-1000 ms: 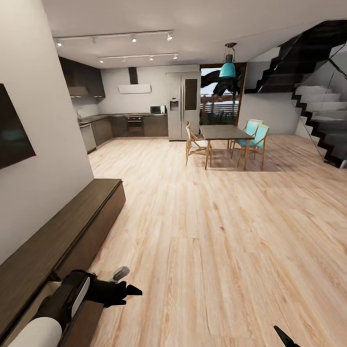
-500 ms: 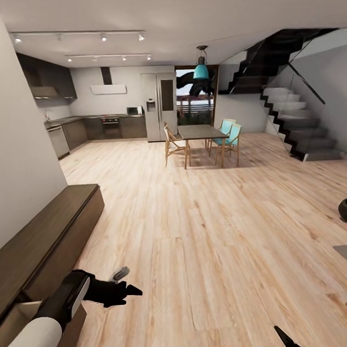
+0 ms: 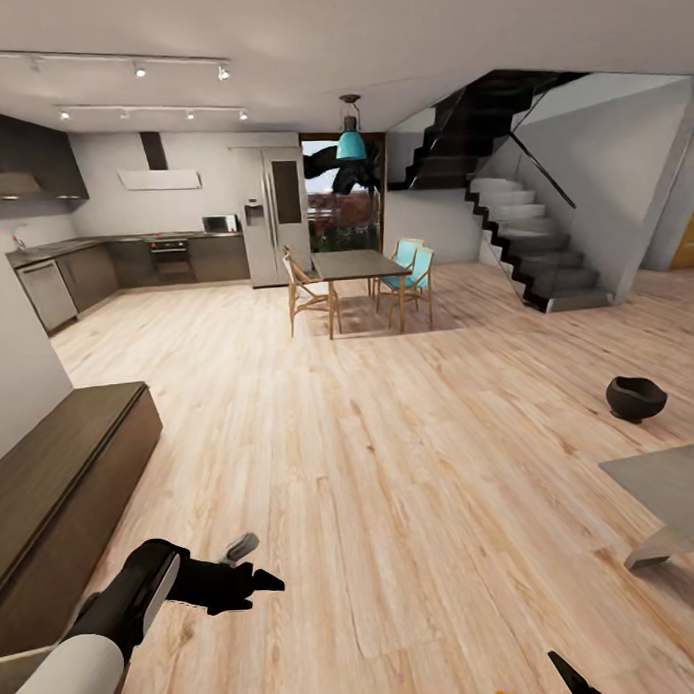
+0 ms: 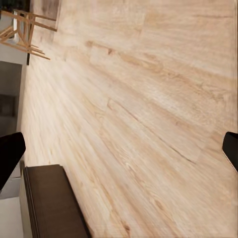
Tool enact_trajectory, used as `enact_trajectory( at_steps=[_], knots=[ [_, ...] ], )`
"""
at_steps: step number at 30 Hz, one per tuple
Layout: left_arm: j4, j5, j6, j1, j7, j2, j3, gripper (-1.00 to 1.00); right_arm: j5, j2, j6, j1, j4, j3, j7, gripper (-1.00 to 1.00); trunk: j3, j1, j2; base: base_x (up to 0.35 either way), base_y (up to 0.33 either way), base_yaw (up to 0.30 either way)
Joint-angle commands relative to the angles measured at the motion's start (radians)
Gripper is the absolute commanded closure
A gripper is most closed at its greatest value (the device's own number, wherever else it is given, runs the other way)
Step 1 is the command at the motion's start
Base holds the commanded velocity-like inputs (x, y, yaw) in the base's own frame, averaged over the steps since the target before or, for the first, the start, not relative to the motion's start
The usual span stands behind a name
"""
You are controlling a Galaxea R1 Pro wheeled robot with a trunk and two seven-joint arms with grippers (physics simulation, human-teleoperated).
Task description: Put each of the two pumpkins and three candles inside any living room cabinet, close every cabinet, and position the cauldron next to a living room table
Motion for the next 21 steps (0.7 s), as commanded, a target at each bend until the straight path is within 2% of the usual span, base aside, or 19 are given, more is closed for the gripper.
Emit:
enact_trajectory(
  at_steps=[1,21],
  knots=[
    [-0.001,-0.003,0.007,0.0,-0.005,0.0,0.003,-1.0,-0.009,0.0,0.011,-0.001,0.001,-0.002,0.003,-1.0,-0.001,0.0,-0.001,0.0,0.0,-0.289],
    [-0.001,-0.003,0.007,0.0,-0.004,0.0,0.003,-1.0,-0.009,0.001,0.01,-0.001,0.001,-0.002,0.004,-1.0,-0.001,0.0,-0.001,0.0,0.0,-0.289]
  ],
)
